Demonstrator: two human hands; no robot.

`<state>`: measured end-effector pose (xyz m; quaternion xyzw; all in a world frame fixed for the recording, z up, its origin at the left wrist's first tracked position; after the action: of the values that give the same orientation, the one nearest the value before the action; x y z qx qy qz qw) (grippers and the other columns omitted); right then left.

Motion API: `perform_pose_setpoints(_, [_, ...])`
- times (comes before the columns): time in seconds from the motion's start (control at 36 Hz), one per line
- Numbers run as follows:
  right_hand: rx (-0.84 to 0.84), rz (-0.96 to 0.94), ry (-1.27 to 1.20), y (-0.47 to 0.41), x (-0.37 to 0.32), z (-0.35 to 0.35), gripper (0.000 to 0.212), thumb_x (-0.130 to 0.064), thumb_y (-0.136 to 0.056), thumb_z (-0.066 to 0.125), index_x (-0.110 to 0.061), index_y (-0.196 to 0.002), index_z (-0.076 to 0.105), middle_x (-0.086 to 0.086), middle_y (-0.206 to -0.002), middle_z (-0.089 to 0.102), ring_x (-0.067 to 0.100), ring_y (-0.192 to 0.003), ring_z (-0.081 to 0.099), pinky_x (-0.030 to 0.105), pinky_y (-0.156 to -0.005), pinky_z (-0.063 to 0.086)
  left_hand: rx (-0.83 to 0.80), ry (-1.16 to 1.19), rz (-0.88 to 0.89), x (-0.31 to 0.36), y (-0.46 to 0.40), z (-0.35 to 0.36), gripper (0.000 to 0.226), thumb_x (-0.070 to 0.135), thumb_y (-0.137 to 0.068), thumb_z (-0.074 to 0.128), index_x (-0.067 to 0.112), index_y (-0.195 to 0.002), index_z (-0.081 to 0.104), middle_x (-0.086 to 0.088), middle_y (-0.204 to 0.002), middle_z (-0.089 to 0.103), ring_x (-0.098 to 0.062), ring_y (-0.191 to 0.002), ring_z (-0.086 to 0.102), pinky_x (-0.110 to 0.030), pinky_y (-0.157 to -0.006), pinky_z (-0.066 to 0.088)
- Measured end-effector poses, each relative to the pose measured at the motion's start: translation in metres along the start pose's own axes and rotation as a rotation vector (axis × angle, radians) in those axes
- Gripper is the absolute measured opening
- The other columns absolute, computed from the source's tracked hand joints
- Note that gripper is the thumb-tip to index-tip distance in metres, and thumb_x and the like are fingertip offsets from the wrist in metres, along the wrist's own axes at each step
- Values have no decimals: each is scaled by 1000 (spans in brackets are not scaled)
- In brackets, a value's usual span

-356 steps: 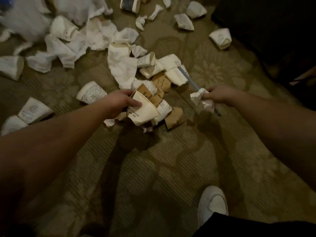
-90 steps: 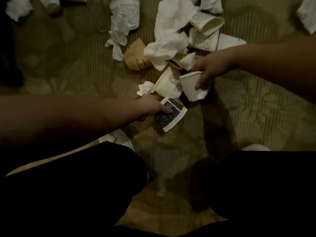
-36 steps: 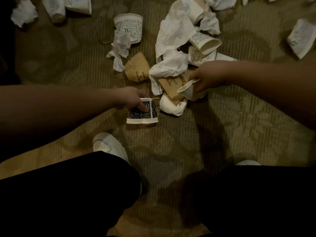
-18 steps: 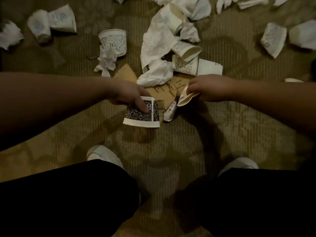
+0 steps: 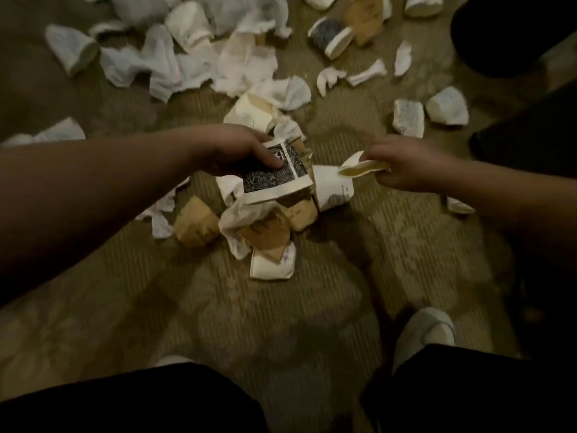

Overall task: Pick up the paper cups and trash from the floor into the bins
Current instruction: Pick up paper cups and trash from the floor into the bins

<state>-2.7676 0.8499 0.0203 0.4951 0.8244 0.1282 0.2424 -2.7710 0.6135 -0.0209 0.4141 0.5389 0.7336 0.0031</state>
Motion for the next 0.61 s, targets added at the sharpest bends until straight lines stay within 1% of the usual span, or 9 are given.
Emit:
perform_pose_setpoints(0.06, [59, 202, -153, 0, 16, -30, 43, -16, -87, 69, -15, -129, 61, 4, -112, 61, 24, -103, 58, 33, -80, 44, 42, 25, 50, 22, 3, -16, 22, 6, -91, 61, 9, -113, 62, -7, -101, 74, -20, -92, 71, -30, -74, 56])
perform_pose_setpoints(0.11, [136, 399, -379, 4, 28, -60, 53, -21, -86, 70, -21, -137, 55, 0, -112, 60, 17, -97, 59, 31, -78, 47, 106, 92, 108, 46, 5, -35, 27, 8, -90, 63, 8, -117, 60, -7, -107, 72, -21, -99, 69, -32, -79, 55])
perform_pose_setpoints(0.19, [233, 504, -712, 12, 31, -99, 52, -16, -87, 70, -24, -136, 55, 0, -111, 66, 8, -90, 64, 23, -71, 51, 169, 180, 199, 82, 13, -58, 35, 8, -90, 64, 5, -125, 59, -9, -115, 71, -21, -103, 69, -33, -81, 56])
perform_pose_setpoints(0.28, [287, 552, -781, 25, 28, -134, 50, -12, -87, 71, -22, -133, 56, -2, -108, 67, 8, -92, 66, 26, -78, 54, 207, 207, 251, 115, 28, -69, 40, 10, -86, 69, 3, -124, 60, -10, -115, 72, -24, -106, 70, -37, -83, 57])
perform_pose_setpoints(0.36, [297, 591, -888, 43, 23, -164, 46, -8, -90, 67, -22, -132, 54, -3, -106, 65, 8, -93, 64, 21, -70, 51, 224, 222, 299, 153, 45, -68, 35, 11, -86, 71, 3, -119, 62, -10, -111, 74, -23, -102, 72, -39, -89, 58])
perform_pose_setpoints(0.39, [296, 602, -908, 48, 25, -174, 46, -7, -91, 66, -22, -133, 53, -2, -107, 64, 10, -95, 64, 22, -71, 51, 226, 229, 315, 166, 50, -66, 34, 12, -85, 71, 3, -117, 62, -9, -109, 74, -23, -100, 72, -38, -88, 58])
perform_pose_setpoints(0.47, [279, 642, -934, 62, 46, -195, 51, -10, -91, 67, -24, -137, 52, 5, -119, 64, 22, -108, 65, 39, -91, 55, 228, 238, 338, 199, 55, -58, 37, 13, -82, 74, 4, -116, 63, -9, -107, 75, -19, -91, 74, -32, -73, 59])
perform_pose_setpoints(0.56, [312, 687, -940, 77, 81, -217, 53, -13, -88, 70, -28, -136, 53, 5, -124, 64, 24, -111, 64, 44, -95, 54, 208, 263, 355, 230, 45, -39, 24, 12, -89, 68, 5, -111, 65, -5, -92, 75, -13, -71, 73, -24, -55, 56])
perform_pose_setpoints(0.61, [342, 691, -960, 86, 104, -237, 56, -10, -89, 69, -26, -139, 51, 6, -125, 62, 24, -113, 62, 43, -97, 53, 216, 276, 378, 254, 34, -28, 27, 12, -89, 68, 4, -115, 64, -6, -96, 75, -14, -75, 73, -27, -61, 60])
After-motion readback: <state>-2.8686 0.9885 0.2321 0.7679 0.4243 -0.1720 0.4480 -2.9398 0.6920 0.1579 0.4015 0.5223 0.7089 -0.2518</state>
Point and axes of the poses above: each hand's wrist, its own y-axis away from the middle knuckle, its own z-axis out of the palm, x = y × z, the point moved 8 cm from there along -y, towards the middle knuckle
